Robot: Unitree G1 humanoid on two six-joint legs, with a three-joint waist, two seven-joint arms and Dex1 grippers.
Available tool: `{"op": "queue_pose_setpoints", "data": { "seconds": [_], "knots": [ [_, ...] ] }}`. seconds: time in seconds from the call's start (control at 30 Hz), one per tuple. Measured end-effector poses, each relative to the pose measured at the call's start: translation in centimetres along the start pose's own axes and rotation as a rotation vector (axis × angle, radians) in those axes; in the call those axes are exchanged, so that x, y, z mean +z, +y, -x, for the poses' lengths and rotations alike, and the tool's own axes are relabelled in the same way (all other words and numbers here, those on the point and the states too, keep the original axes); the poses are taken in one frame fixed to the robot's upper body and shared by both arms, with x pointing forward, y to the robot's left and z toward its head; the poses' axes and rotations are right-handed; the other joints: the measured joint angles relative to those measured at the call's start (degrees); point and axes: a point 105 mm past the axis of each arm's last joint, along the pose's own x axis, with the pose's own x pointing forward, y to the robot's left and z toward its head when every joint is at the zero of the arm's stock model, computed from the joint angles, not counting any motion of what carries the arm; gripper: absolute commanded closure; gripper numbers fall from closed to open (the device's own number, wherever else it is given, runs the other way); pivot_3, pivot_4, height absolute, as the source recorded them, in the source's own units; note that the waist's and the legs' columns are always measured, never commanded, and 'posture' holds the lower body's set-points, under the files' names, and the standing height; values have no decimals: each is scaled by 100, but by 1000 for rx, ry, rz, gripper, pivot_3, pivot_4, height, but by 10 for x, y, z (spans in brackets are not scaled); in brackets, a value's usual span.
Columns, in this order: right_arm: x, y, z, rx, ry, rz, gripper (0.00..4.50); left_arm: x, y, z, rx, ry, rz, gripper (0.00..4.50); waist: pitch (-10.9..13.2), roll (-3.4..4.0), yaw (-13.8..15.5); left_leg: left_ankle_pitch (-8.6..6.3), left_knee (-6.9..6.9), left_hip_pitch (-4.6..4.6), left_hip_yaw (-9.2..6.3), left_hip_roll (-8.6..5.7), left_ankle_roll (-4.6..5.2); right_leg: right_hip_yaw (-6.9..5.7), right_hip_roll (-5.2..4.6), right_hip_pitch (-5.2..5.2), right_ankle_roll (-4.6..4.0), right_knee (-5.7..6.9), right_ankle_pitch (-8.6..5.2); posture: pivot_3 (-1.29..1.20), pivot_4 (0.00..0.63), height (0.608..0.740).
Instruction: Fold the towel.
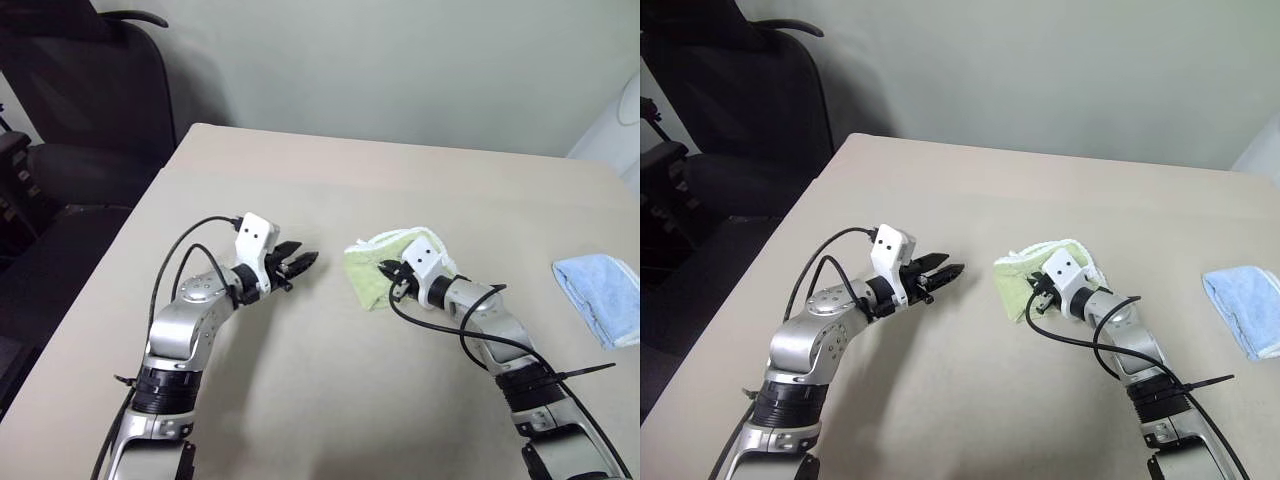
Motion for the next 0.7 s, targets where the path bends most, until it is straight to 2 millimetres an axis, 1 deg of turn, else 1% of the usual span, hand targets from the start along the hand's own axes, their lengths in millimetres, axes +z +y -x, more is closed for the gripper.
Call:
{"op": "queue_pose_setpoints", "data": {
  "seconds": [0.13,0.2,0.27,0.33,0.37,0.4,0.47,0.5,0.57,0.63,0.7],
  "knots": [
    [2,-2,4,-7,-15,-10,1415,1,-4,-1,-16,-8,9,2127,0,0,0,1,0,2,0,1,-1,-1,0,0,-2,0,1,0,150,740],
    [10,-4,15,-21,-51,-43,1415,4,-12,-6,-48,-17,24,2127,3,4,17,3,0,-11,2,-3,-1,-2,0,-4,1,0,3,0,150,740],
    [35,-9,33,-47,-141,-47,1415,10,-21,-14,-91,-34,33,2127,5,6,29,3,4,-18,7,-4,-2,2,0,-10,2,-2,2,0,150,740],
    [57,-22,51,-100,-201,-16,1415,24,-33,-23,-139,-80,29,2127,3,1,29,3,8,-13,11,-3,-2,3,0,1,6,-8,1,0,150,740],
    [61,-26,57,-121,-210,-7,1394,31,-37,-26,-156,-102,15,2495,0,-5,24,3,8,-5,11,-2,-1,4,0,7,7,-9,0,0,150,740],
    [61,-28,60,-134,-205,-10,1572,37,-42,-30,-174,-119,-6,2702,-1,-6,18,2,8,2,11,-1,-1,6,0,12,8,-9,-1,0,150,740],
    [51,-29,61,-146,-174,-45,1945,42,-56,-43,-219,-139,-68,3343,0,-5,14,3,7,4,11,-2,1,8,0,11,12,-6,-3,0,150,740],
    [45,-29,59,-148,-156,-69,2347,42,-64,-51,-248,-137,-95,3789,0,-4,14,4,7,3,11,-2,2,10,0,9,15,-6,-1,0,150,740],
    [38,-30,56,-156,-135,-97,2973,36,-76,-64,-287,-120,-122,4452,1,-3,6,4,7,1,13,-2,4,15,0,7,22,-6,2,0,150,740],
    [30,-29,53,-158,-108,-106,3709,26,-83,-74,-310,-76,-175,4500,1,-3,1,4,6,1,13,-1,5,16,0,4,23,-6,3,0,150,740],
    [19,-29,49,-161,-74,-116,4379,9,-82,-83,-308,3,-249,4500,1,-2,-17,4,4,1,13,0,7,16,0,3,23,-5,3,0,150,740]
  ]
}}
